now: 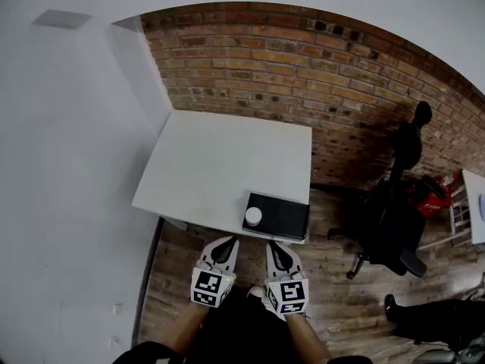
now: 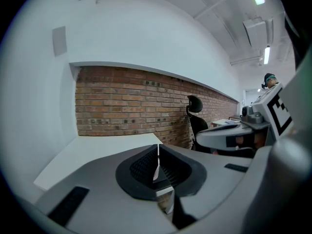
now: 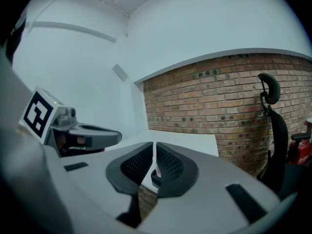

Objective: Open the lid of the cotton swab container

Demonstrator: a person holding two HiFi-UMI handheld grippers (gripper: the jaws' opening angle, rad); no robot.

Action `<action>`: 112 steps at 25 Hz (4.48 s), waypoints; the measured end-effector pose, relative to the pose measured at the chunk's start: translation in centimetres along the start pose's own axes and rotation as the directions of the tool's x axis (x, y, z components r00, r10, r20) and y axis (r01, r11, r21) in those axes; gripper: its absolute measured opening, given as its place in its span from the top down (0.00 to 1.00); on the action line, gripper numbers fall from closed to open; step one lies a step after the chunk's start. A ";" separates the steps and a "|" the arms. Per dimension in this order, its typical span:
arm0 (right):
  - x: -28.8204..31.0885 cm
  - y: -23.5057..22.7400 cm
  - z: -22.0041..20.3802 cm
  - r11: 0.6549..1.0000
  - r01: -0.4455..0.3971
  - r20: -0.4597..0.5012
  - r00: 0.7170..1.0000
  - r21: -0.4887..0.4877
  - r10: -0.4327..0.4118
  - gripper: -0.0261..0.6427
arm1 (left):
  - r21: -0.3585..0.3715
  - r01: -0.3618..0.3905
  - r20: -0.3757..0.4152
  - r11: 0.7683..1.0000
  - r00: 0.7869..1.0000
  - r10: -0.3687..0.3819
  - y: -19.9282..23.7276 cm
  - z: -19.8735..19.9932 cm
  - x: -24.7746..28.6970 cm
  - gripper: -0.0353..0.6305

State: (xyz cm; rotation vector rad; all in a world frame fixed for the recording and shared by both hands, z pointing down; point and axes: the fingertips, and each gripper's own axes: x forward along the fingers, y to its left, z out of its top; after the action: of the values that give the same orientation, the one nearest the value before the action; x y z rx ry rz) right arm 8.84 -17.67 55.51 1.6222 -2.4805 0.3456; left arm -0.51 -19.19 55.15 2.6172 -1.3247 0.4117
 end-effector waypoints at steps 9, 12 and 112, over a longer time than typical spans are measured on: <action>2.8 0.1 -1.7 0.999 -0.014 -0.060 0.998 -0.038 0.012 0.75 | -0.024 -0.024 -0.005 0.999 1.000 0.024 1.6 -0.6 0.4 0.92; 3.9 0.1 -2.3 0.999 0.007 -0.064 0.998 -0.043 -0.010 0.68 | -0.028 -0.019 -0.011 0.999 1.000 0.019 2.2 -1.0 0.4 0.92; 13.0 -0.9 -8.4 0.993 -0.104 -0.203 0.975 -0.048 0.092 0.60 | -0.054 -0.026 -0.095 0.998 0.995 0.021 8.1 -5.7 -0.7 0.92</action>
State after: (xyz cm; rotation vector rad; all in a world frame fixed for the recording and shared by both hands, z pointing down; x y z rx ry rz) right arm 4.50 -27.15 67.04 1.3719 -2.3993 0.4237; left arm -8.38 -21.77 60.57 2.5069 -1.3187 0.4893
